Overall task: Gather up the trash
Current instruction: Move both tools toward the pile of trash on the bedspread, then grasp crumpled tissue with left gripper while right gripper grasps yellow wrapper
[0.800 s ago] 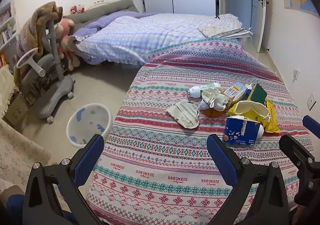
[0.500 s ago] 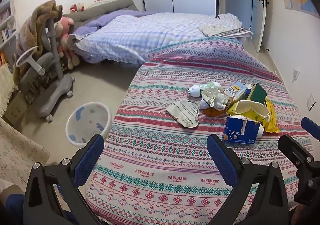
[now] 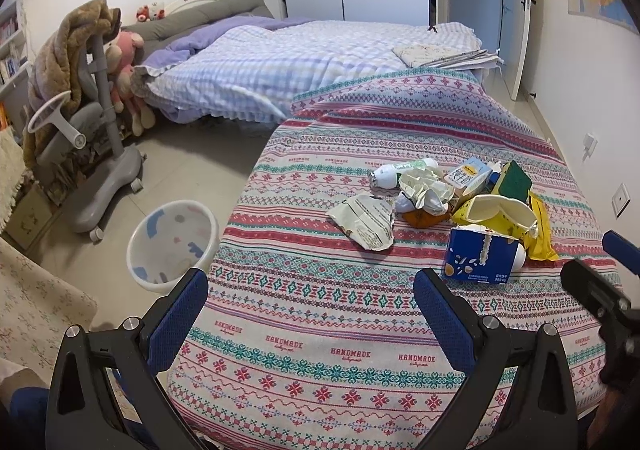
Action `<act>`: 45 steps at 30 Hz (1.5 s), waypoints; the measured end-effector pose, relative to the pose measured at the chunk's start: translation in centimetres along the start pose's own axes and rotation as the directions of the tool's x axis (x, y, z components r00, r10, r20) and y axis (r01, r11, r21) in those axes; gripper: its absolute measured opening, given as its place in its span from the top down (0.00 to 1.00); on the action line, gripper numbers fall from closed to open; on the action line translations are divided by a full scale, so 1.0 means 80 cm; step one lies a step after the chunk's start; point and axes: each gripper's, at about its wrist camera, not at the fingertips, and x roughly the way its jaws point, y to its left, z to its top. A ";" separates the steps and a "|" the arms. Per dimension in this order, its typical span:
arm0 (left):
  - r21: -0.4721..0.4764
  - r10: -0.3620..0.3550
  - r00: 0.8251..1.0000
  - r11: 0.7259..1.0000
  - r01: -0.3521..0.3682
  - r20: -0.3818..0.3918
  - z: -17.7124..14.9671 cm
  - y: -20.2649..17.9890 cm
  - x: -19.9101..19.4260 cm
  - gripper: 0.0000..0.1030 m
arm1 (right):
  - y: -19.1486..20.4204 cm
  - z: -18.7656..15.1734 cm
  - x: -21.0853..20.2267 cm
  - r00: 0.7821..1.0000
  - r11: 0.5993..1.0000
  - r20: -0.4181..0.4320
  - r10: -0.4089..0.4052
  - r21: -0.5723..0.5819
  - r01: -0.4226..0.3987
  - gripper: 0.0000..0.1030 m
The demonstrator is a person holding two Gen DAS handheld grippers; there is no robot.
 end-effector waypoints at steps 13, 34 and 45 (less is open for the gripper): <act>0.052 -0.206 0.975 0.976 0.211 -0.083 0.057 -0.042 0.031 0.00 | -0.105 0.043 0.012 0.997 0.981 -0.080 -0.011 0.194 0.026 0.00; 0.161 -0.218 0.955 0.954 0.251 -0.199 0.120 -0.095 0.158 0.00 | -0.217 0.083 0.142 0.952 0.941 -0.305 0.010 0.325 0.094 0.00; 0.022 -0.357 0.880 0.924 0.383 -0.313 0.136 -0.126 0.224 0.23 | -0.276 0.070 0.183 0.924 0.874 -0.381 -0.002 0.448 0.187 0.00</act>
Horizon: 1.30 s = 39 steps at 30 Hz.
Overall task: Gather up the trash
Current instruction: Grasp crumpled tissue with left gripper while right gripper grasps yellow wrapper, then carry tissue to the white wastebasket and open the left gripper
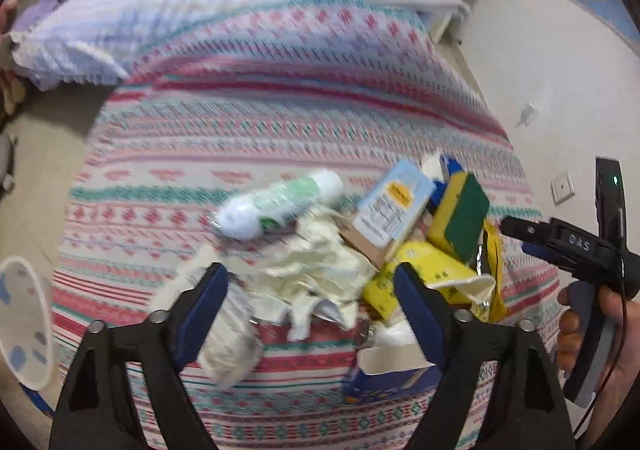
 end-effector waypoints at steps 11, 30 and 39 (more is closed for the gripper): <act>-0.011 -0.100 0.995 0.995 0.100 0.006 -0.008 0.003 -0.002 1.00 | 0.002 -0.010 0.060 0.979 0.995 -0.179 -0.098 -0.053 0.090 0.49; -0.058 -0.054 0.999 0.997 0.053 -0.010 0.007 0.022 0.040 0.75 | -0.007 -0.005 -0.008 0.999 0.999 -0.015 -0.037 -0.008 0.037 0.85; -0.105 -0.166 0.985 0.980 0.169 0.037 0.006 0.046 -0.008 0.96 | 0.014 -0.011 -0.037 0.999 0.999 0.045 -0.011 -0.034 0.013 0.85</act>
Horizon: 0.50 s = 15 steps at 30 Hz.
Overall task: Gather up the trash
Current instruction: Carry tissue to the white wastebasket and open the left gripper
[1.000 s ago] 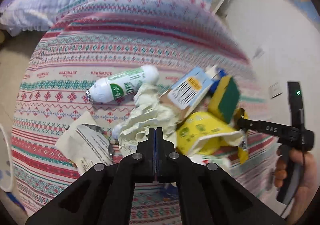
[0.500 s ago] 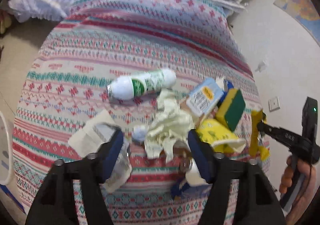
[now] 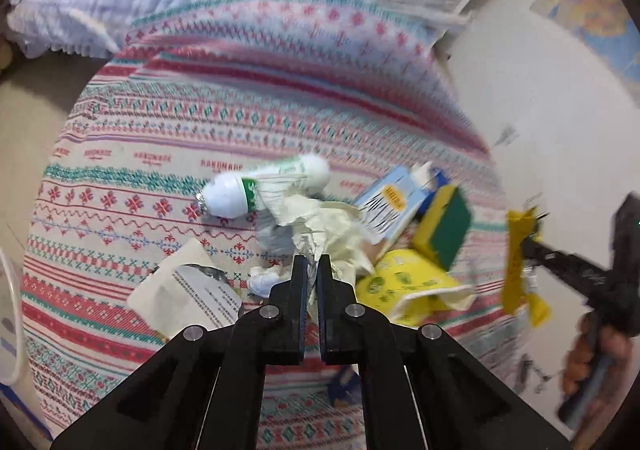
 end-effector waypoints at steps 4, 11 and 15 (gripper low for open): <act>-0.035 -0.043 0.998 0.998 0.045 0.048 0.002 0.024 -0.043 0.96 | 0.006 -0.001 -0.012 0.999 1.000 0.033 0.025 0.000 -0.025 0.85; -0.171 -0.010 0.993 0.985 0.030 0.116 0.001 0.123 -0.116 0.96 | 0.035 0.002 -0.018 0.994 0.997 0.081 0.072 -0.015 -0.071 0.85; -0.287 0.060 0.990 0.958 -0.022 0.127 -0.016 0.213 -0.160 0.96 | 0.071 -0.002 -0.022 0.985 0.991 0.107 0.132 -0.046 -0.128 0.85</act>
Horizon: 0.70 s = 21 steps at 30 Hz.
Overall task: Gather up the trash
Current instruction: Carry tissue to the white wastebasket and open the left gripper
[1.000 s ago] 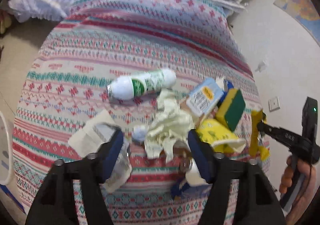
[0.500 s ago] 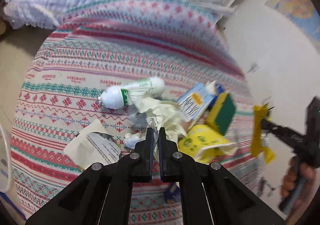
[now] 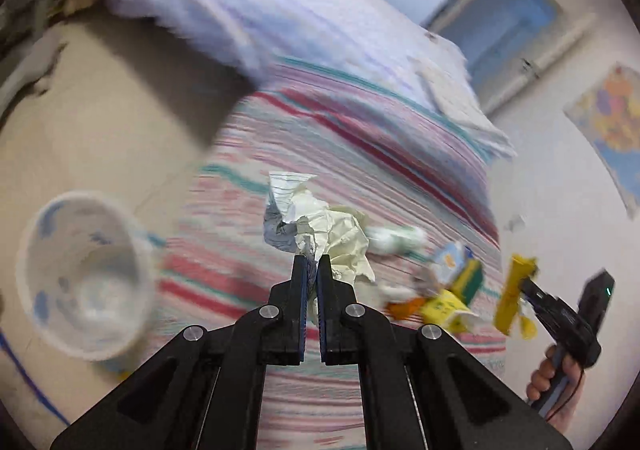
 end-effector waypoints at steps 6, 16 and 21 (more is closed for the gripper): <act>-0.152 0.166 0.985 0.973 -0.171 -0.045 -0.001 0.135 -0.016 0.96 | 0.069 -0.011 -0.001 0.991 0.990 0.026 0.132 -0.059 -0.131 0.85; -0.303 0.210 0.962 0.918 -0.256 -0.176 -0.012 0.257 0.013 0.73 | 0.233 -0.070 0.067 0.939 0.925 -0.115 0.324 -0.169 -0.340 0.85; -0.371 0.173 0.977 0.905 -0.208 -0.126 -0.010 0.264 -0.020 0.55 | 0.323 -0.116 0.113 0.913 0.883 -0.203 0.354 -0.248 -0.398 0.85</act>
